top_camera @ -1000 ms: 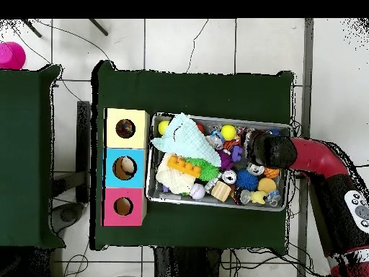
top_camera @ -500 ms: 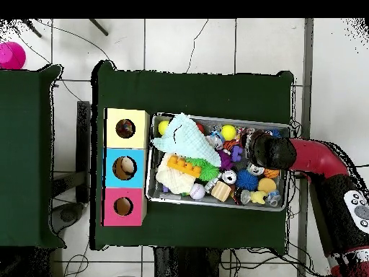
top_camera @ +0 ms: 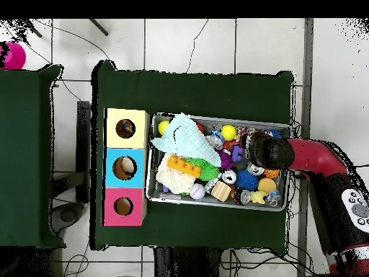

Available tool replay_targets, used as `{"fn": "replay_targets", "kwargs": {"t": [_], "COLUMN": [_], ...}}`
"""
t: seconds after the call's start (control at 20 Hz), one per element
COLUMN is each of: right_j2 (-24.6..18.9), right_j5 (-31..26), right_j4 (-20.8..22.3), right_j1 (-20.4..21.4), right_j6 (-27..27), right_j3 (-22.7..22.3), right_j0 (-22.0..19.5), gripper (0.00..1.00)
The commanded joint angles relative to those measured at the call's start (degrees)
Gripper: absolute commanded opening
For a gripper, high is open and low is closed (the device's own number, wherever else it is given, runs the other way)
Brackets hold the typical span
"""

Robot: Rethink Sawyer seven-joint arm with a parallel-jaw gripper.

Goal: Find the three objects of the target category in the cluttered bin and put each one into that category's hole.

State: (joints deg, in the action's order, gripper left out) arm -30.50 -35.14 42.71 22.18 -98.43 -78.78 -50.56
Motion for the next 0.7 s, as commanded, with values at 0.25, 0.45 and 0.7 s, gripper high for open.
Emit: {"fn": "replay_targets", "kwargs": {"t": [0.25,0.45,0.7], "right_j2": [1.5,2.1,2.9], "right_j5": [3.3,4.7,5.5], "right_j4": [6.1,7.2,7.8], "right_j1": [-3.0,-3.0,-2.7], "right_j6": [6.7,4.9,3.3], "right_j3": [4.7,5.2,5.4], "right_j0": [2.1,2.7,3.3], "gripper": [1.00,1.00,1.00]}}
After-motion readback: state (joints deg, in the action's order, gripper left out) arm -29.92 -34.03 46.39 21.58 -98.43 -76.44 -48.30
